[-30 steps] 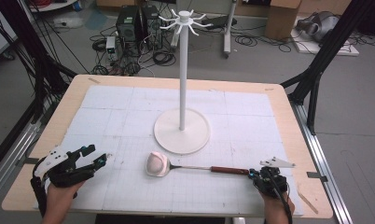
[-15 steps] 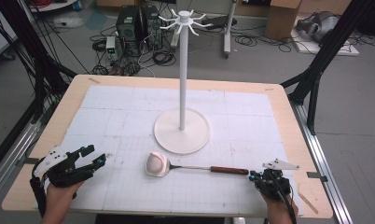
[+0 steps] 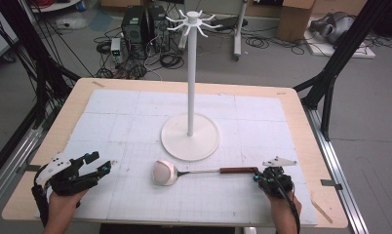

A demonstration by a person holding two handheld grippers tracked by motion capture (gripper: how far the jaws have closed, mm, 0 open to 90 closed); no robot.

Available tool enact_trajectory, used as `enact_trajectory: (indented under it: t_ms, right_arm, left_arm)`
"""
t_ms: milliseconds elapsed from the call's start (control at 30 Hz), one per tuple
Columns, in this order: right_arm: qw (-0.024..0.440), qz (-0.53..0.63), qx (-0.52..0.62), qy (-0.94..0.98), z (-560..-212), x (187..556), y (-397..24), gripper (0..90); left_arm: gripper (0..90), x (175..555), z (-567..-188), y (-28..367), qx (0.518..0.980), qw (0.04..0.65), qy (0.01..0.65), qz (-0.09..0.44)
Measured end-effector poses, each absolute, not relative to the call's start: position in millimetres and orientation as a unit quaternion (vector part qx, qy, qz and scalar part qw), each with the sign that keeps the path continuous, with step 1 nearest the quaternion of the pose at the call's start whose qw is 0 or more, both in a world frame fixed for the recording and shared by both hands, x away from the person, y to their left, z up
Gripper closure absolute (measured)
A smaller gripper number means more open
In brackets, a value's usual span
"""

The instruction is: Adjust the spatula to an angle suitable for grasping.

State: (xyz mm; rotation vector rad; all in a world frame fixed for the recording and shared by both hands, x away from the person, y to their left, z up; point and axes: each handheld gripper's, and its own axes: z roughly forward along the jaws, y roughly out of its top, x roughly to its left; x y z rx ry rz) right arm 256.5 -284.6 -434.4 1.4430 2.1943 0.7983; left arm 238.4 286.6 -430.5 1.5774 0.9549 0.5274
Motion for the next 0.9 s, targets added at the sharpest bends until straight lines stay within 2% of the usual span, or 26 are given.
enact_trajectory:
  t_ms: [133,200,267,333,467,900]
  right_arm:
    - [0.202,0.286,0.517,0.781,-435,270,-282,86.8]
    - [0.207,0.297,0.52,0.774,-434,272,-283,89.4]
    - [0.238,0.288,0.52,0.769,-433,274,-288,89.4]
    - [0.248,0.304,0.541,0.744,-432,278,-298,89.3]
    - [0.233,0.314,0.555,0.734,-439,285,-297,87.9]
    - [0.23,0.325,0.541,0.74,-438,283,-266,89.3]
  left_arm:
    - [35.3,238,-430,287,0.673,0.574,0.408,0.225]
    - [35.3,238,-431,287,0.672,0.575,0.409,0.225]
    - [35.2,238,-431,288,0.673,0.574,0.409,0.224]
    - [35.2,239,-431,287,0.674,0.573,0.409,0.224]
    - [35.1,238,-431,287,0.674,0.573,0.408,0.224]
    - [35.1,240,-431,290,0.672,0.573,0.412,0.226]
